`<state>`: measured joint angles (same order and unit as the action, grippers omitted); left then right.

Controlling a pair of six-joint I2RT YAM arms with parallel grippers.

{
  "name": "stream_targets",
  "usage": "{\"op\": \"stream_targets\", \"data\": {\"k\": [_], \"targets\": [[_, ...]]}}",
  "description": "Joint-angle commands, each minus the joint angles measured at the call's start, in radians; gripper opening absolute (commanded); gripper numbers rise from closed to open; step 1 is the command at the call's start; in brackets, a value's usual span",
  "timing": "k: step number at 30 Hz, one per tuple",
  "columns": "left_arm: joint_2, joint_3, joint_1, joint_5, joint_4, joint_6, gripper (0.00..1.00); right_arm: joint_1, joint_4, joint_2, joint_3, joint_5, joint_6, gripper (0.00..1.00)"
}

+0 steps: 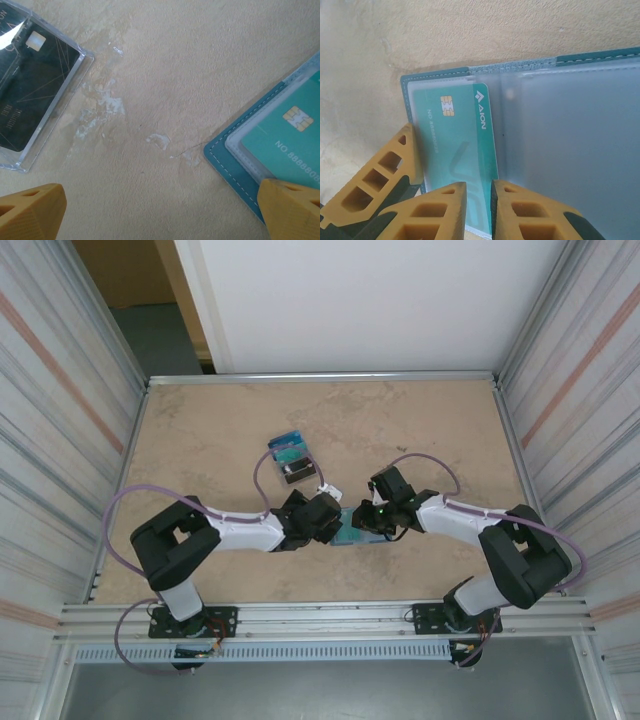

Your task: Take the credit cards out of the card holder

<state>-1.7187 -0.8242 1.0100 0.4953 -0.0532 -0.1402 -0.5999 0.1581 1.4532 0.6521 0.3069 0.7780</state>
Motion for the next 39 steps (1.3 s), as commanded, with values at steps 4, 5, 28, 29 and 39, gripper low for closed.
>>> {"op": "stream_targets", "data": {"k": [4, 5, 28, 29, 39], "targets": [[-0.016, -0.028, -0.002, 0.014, 0.041, -0.017, 0.99, 0.018, 0.003, 0.015, -0.017, -0.011, 0.008, 0.20], [-0.017, -0.027, -0.002, 0.014, 0.045, -0.018, 0.99, 0.019, 0.003, 0.016, -0.017, -0.013, 0.008, 0.20], [-0.034, -0.036, -0.002, 0.014, 0.070, -0.016, 0.99, 0.061, -0.148, 0.058, -0.078, 0.113, 0.023, 0.17], [-0.034, -0.036, -0.002, 0.013, 0.071, -0.016, 0.99, 0.063, -0.154, 0.054, -0.079, 0.121, 0.023, 0.17], [-0.035, -0.039, -0.001, 0.011, 0.084, -0.019, 0.99, 0.069, -0.170, 0.032, -0.094, 0.145, 0.022, 0.15]]}}
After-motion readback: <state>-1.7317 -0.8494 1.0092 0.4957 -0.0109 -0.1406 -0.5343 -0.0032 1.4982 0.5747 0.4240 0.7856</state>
